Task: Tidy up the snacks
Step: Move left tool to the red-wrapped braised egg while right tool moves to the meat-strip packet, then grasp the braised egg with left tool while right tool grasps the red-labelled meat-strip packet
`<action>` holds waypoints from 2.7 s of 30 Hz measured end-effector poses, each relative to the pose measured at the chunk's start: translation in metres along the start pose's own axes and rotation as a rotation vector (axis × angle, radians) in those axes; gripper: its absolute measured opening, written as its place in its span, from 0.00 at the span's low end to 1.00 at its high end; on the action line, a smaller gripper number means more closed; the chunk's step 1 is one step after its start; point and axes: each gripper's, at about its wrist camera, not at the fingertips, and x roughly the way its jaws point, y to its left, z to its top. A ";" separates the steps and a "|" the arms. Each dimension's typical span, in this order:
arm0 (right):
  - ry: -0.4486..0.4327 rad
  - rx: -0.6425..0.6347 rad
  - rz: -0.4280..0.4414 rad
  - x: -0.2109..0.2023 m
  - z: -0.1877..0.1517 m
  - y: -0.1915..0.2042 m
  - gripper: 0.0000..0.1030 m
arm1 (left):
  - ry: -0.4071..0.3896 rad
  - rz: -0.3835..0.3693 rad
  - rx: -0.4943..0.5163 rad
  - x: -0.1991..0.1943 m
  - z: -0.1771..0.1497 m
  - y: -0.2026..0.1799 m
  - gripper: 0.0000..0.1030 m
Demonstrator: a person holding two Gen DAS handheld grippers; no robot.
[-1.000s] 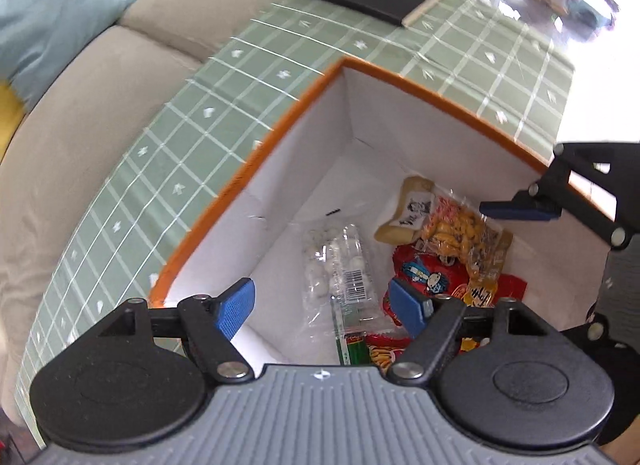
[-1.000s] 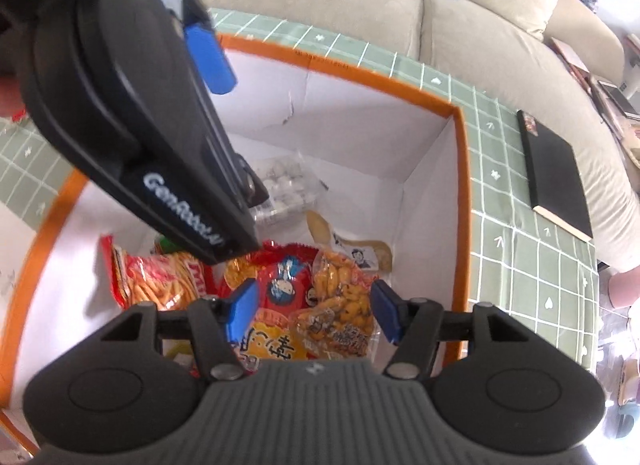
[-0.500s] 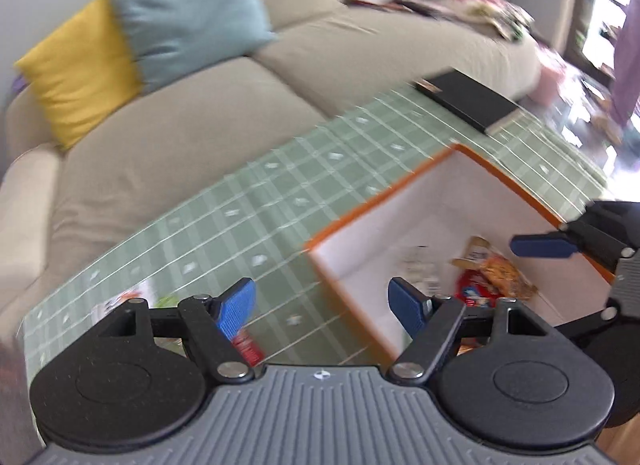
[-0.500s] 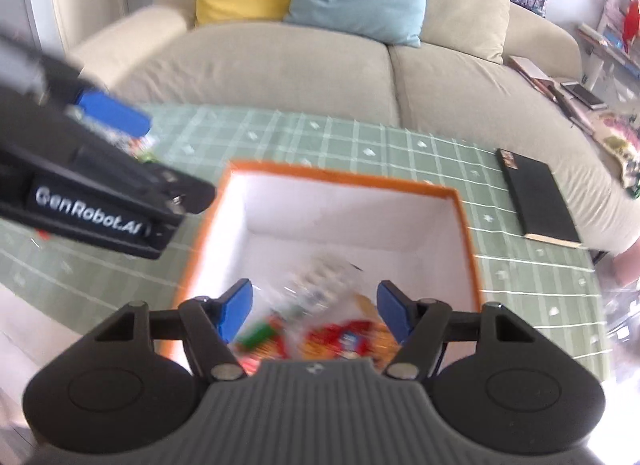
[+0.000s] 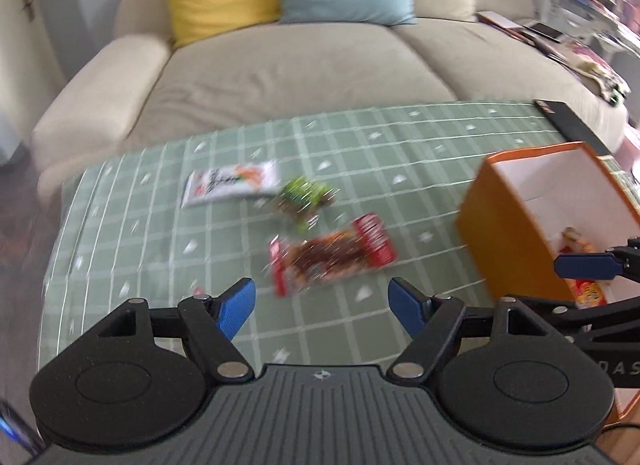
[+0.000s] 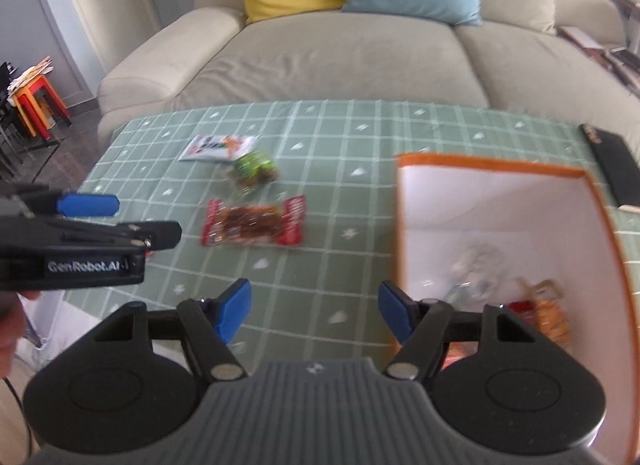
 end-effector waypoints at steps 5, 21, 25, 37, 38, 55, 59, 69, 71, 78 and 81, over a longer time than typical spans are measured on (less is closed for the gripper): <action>0.020 -0.014 0.027 0.022 -0.006 0.030 0.66 | -0.047 -0.030 -0.107 -0.001 -0.034 0.037 0.86; 0.012 -0.129 0.013 0.101 -0.007 0.053 0.73 | 0.008 0.057 -0.328 0.060 -0.057 0.107 0.86; 0.021 -0.124 -0.003 0.120 0.004 0.051 0.75 | 0.026 0.049 -0.488 0.074 -0.067 0.131 0.86; -0.024 -0.277 0.055 0.167 0.040 0.068 0.75 | 0.080 0.059 -0.507 0.105 -0.058 0.129 0.81; -0.025 -0.278 0.065 0.171 0.043 0.068 0.75 | 0.081 0.057 -0.512 0.106 -0.057 0.129 0.81; 0.076 -0.227 0.021 0.179 0.021 0.067 0.43 | 0.109 -0.016 -0.436 0.106 -0.064 0.105 0.52; 0.096 -0.165 0.060 0.162 -0.004 0.063 0.35 | 0.120 -0.042 -0.403 0.098 -0.073 0.091 0.51; -0.008 -0.270 0.107 0.136 -0.018 0.068 0.62 | 0.134 -0.040 -0.366 0.089 -0.076 0.083 0.51; -0.012 -0.324 0.092 0.144 -0.014 0.072 0.66 | 0.141 -0.036 -0.363 0.089 -0.078 0.084 0.50; 0.021 -0.364 0.101 0.172 0.001 0.081 0.80 | 0.147 -0.040 -0.367 0.089 -0.081 0.087 0.50; 0.046 -0.357 0.089 0.182 0.003 0.084 0.78 | 0.147 -0.044 -0.362 0.088 -0.082 0.085 0.50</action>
